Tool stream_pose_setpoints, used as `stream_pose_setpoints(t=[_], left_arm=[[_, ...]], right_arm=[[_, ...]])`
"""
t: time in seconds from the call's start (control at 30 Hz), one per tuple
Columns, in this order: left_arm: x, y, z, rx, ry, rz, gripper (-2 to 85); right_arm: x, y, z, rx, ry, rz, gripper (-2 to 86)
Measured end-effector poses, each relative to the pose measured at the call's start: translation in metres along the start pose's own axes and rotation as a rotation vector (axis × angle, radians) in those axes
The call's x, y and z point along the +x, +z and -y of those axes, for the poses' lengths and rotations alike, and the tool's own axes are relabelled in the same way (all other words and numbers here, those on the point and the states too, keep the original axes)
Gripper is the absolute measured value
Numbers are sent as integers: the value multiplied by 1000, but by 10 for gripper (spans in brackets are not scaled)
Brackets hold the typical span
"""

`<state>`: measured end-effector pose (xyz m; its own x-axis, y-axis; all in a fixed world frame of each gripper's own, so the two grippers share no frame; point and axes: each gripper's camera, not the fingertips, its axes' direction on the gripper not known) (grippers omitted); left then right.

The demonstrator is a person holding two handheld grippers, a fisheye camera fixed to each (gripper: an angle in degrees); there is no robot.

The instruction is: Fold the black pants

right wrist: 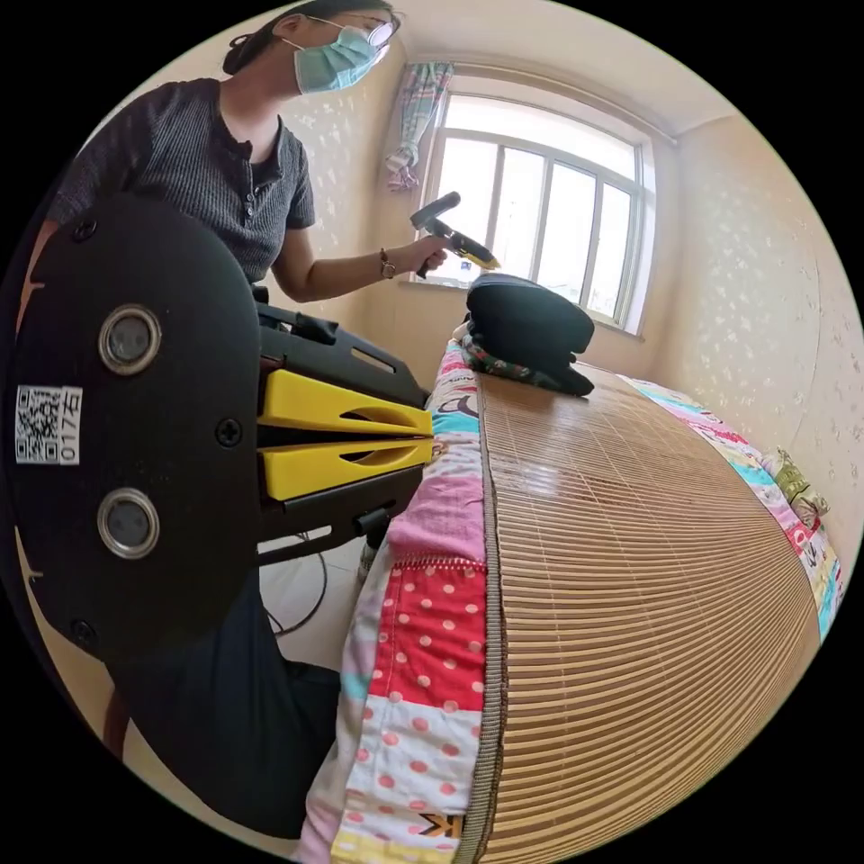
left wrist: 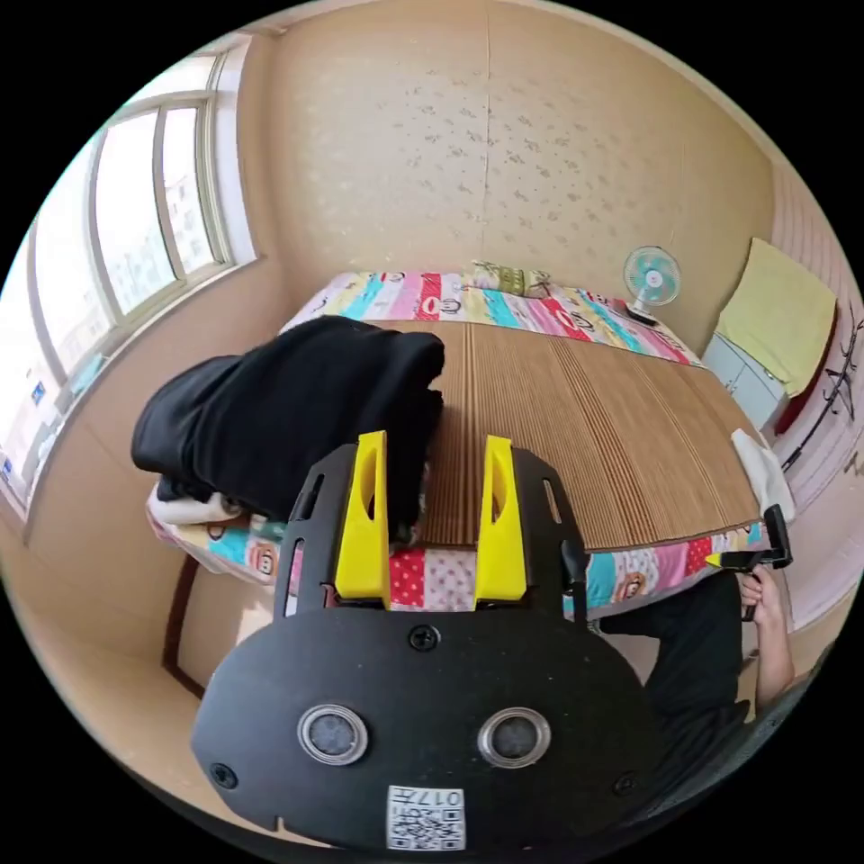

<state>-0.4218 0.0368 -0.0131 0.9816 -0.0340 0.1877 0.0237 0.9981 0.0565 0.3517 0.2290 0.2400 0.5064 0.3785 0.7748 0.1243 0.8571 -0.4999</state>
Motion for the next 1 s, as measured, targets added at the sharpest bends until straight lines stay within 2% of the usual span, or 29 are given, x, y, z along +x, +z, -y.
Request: stream_pose_setpoints(t=[0.13, 0.2, 0.3, 0.37, 0.4, 0.43, 0.5, 0.57, 0.63, 0.73, 0.87, 0.93, 1.0], left_arm=[[-8, 99, 33, -362, 88, 128, 155], [1, 106, 34, -347, 145, 195, 136], [0, 55, 61, -160, 56, 17, 60], [-4, 15, 84, 17, -95, -332, 44], [2, 7, 88, 57, -103, -408, 43], [27, -6, 94, 118, -69, -514, 42], [89, -18, 97, 167, 84, -566, 42], [182, -12, 79, 133, 305, -618, 44], [242, 10, 52, 59, 438, -675, 48], [301, 59, -16, -84, 478, -777, 49], [299, 74, -107, -122, 477, -982, 9], [290, 78, -133, -211, 471, -918, 3], [281, 84, -152, -321, 489, -885, 3]], right_arm=[[-1, -4, 1, 6, -20, 64, 3], [-4, -6, -4, -4, -23, 62, 3], [-8, -13, -16, -9, -4, 142, 3], [-13, -21, -26, 36, -11, 184, 4], [-17, -27, -31, 76, -9, 176, 4], [-20, -30, -33, 95, -9, 166, 4], [-31, -38, -35, 131, -22, 115, 4], [-37, -41, -33, 126, -35, 83, 4], [-42, -46, -30, 119, -36, 28, 4], [-53, -60, -33, 163, -48, -146, 4], [-74, -58, -24, 93, -83, -407, 5], [-90, -48, -8, 19, -120, -469, 7], [-124, -36, 21, 32, -246, -450, 13]])
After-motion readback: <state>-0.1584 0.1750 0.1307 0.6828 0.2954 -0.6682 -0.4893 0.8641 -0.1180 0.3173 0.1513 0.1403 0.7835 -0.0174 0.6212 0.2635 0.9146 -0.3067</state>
